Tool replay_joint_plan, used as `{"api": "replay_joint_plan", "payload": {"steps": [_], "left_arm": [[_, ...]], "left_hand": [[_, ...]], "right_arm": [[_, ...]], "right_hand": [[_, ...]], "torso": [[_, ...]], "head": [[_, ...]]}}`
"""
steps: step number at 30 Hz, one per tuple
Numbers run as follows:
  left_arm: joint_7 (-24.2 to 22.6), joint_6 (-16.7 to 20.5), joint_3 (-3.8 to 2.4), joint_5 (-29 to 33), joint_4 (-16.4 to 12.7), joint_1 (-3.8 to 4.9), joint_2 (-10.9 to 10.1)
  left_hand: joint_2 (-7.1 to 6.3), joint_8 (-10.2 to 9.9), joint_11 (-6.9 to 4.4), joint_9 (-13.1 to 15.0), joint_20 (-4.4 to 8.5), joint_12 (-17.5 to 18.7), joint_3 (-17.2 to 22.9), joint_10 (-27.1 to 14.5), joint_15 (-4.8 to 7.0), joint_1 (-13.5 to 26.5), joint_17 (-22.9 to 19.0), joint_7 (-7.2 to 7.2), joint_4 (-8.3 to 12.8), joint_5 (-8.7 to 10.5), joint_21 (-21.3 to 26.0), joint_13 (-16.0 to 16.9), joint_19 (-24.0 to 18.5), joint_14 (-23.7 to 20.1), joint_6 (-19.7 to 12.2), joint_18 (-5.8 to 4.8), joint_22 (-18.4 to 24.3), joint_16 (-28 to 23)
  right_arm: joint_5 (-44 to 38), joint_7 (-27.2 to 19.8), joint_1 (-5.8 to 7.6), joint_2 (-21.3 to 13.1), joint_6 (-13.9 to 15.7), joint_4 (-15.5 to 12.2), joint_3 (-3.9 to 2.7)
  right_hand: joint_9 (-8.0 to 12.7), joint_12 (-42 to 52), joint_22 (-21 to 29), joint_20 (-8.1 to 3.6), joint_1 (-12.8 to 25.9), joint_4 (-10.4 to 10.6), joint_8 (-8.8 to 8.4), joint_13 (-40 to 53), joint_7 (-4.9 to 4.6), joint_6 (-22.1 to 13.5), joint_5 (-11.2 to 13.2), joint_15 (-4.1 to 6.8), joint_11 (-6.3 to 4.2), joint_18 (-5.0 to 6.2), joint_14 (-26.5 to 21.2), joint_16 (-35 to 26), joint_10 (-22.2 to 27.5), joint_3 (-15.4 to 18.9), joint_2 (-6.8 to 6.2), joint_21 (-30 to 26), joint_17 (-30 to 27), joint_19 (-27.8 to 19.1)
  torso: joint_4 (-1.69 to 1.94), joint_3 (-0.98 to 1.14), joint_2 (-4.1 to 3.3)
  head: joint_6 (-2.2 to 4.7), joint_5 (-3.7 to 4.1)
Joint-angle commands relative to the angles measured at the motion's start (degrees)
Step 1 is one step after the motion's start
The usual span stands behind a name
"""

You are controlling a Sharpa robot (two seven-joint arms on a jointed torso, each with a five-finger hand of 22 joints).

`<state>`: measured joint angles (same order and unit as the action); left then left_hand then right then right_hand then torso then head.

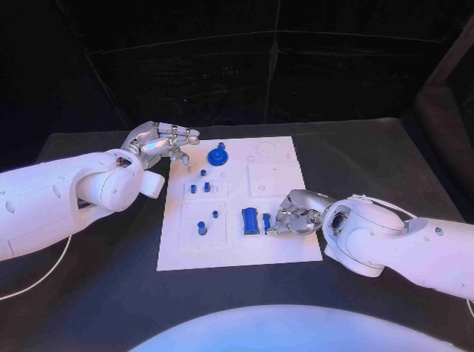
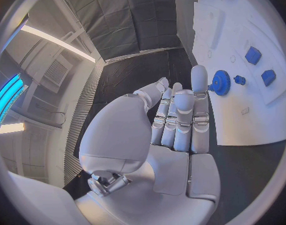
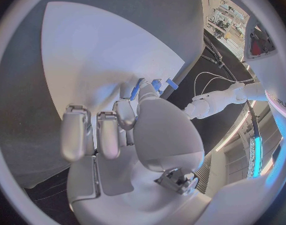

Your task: Assemble the parts on the task board

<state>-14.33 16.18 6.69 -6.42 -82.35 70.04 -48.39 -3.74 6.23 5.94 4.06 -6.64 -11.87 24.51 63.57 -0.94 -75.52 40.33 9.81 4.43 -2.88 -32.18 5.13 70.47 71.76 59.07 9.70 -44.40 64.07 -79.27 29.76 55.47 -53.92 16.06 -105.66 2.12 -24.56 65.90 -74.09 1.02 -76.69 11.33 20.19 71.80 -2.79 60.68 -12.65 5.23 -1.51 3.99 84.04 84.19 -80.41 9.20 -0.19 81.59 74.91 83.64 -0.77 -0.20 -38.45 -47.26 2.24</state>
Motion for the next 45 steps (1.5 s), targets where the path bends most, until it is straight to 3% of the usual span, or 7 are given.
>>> {"api": "replay_joint_plan", "payload": {"steps": [1, 8, 15, 23, 32, 44, 45], "left_arm": [[-0.02, -0.7, -0.04, 0.13, -0.06, 0.07, 0.01], [-0.04, -0.7, -0.03, 0.13, -0.02, 0.07, 0.01], [-1.21, -0.8, -0.01, 0.45, 0.29, 0.07, 0.03], [-4.96, -1.72, 0.02, 8.0, 2.69, -0.19, 1.01], [-8.44, -3.21, 0.0, 14.33, 8.51, -0.67, 3.14], [-11.01, 0.6, -0.05, 17.16, 15.65, -1.46, 8.49], [-8.26, -0.95, 0.03, 14.99, 15.19, -1.52, 8.26]], "left_hand": [[0.68, 0.32, -0.08, -0.1, 0.03, -0.36, -0.28, -0.47, -0.07, -0.01, -0.06, 0.12, 0.04, -0.11, 0.34, 0.04, 0.32, -0.51, -0.43, 0.74, 0.1, 0.13], [0.68, 0.32, -0.08, -0.1, 0.03, -0.36, -0.28, -0.47, -0.07, -0.01, -0.06, 0.12, 0.04, -0.11, 0.34, 0.04, 0.32, -0.51, -0.43, 0.74, 0.1, 0.13], [0.58, 0.4, -0.07, -0.09, 0.02, -0.53, -0.48, -0.52, -0.08, 0.05, -0.67, 0.12, 0.05, -0.09, 0.44, 0.04, 0.31, -0.78, -0.46, 0.74, 0.17, -0.12], [-0.27, 0.47, 0.18, -0.18, -0.63, -0.85, -3.42, -1.47, -0.87, 1.6, -10.7, 0.13, -1.08, 0.12, 5.12, -0.28, -4.72, -9.09, -1.5, 0.78, 2.87, -9.36], [0.49, -0.28, 2.39, -0.23, -5.08, 3.53, -5.54, -2.43, -5.46, 1.45, -23.97, -0.09, -2.43, 0.03, 22.02, -1.44, -21.52, -18.61, -2.5, -0.38, 14.79, -37.08], [1.66, -2.52, 3.07, -0.33, -9.86, 8.33, -8.56, -5.85, -6.73, 0.26, -31.7, -1.78, -2.41, -0.03, 28.54, -1.57, -30.0, -21.67, -3.4, 0.74, 24.18, -52.17], [3.74, -6.23, 0.36, -4.06, -4.91, 11.87, -13.13, -22.95, -4.58, 22.85, -34.26, -3.87, -4.43, 2.88, 32.18, -5.13, -41.93, -36.72, -20.1, -2.91, 30.22, -55.72]], "right_arm": [[-0.01, -0.25, 0.04, -0.08, -0.98, -0.42, 0.02], [1.62, -2.29, 0.05, -1.18, 0.6, -1.65, 0.02], [15.55, -13.0, 1.13, -4.25, 5.27, -1.26, -0.04], [45.38, -34.39, 6.6, -2.07, 8.17, 9.45, -0.05], [64.03, -47.76, 8.52, 6.33, 6.37, 25.4, -0.08], [69.34, -53.22, 8.75, 15.93, 2.11, 39.41, -0.1], [65.94, -49.45, 8.62, 15.67, 4.46, 38.83, -0.05]], "right_hand": [[0.03, -0.26, 0.1, 0.3, 0.58, 0.31, -0.24, -0.09, -0.31, 0.25, 2.21, -0.31, 0.31, -0.67, 4.13, 0.01, 0.24, 1.16, -0.84, -0.11, 6.01, -0.11], [0.02, -1.19, 0.78, 0.52, 2.82, 1.69, -0.53, -0.64, -0.58, -0.44, 7.97, -0.54, 0.6, -0.52, 3.96, -0.5, 0.74, 3.71, -2.42, -0.55, 5.32, -0.46], [0.9, -6.44, 5.32, 1.07, 1.31, 2.13, -2.86, -4.26, -1.91, -4.39, 5.63, -1.33, 1.65, 0.36, 3.01, -3.24, 3.7, 3.32, -1.72, -3.35, 1.64, -2.58], [3.38, -36.26, 41.69, 3.39, -6.49, -0.91, -6.8, -27.29, -4.83, -8.92, 0.37, -3.67, 4.36, 6.44, -9.18, -36.16, 18.59, 2.26, 2.53, -31.18, -33.11, -19.75], [8.67, -56.66, 57.19, 7.71, -13.26, -1.61, -12.08, -52.36, -7.02, -8.32, 1.02, -8.47, 8.06, 6.39, -18.95, -65.98, 18.58, 1.79, 3.98, -54.92, -49.89, -26.02], [15.63, -62.1, 67.94, 11.4, -11.9, -3.14, -16.51, -66.62, -7.59, -5.66, 0.94, -11.44, 9.7, 6.58, -20.38, -80.32, 16.95, 1.31, 4.36, -70.45, -64.45, -24.74], [18.22, -65.9, 69.68, 7.7, 14.28, -5.41, -20.19, -71.8, -4.46, -22.49, 4.48, -9.6, 7.18, 2.88, -39.66, -84.19, 36.27, -1.8, 0.19, -73.64, -67.42, -42.57]], "torso": [[0.03, -0.01, -0.01], [-0.08, 0.03, 0.07], [-0.04, -0.16, 0.37], [-0.33, -0.54, 2.23], [-0.99, -1.32, 4.84], [-0.56, -0.84, 6.25], [-0.82, -1.05, 5.85]], "head": [[0.04, 0.0], [0.19, -0.02], [1.15, 0.43], [2.65, 0.54], [6.1, -1.21], [9.77, -2.0], [9.34, -1.87]]}}
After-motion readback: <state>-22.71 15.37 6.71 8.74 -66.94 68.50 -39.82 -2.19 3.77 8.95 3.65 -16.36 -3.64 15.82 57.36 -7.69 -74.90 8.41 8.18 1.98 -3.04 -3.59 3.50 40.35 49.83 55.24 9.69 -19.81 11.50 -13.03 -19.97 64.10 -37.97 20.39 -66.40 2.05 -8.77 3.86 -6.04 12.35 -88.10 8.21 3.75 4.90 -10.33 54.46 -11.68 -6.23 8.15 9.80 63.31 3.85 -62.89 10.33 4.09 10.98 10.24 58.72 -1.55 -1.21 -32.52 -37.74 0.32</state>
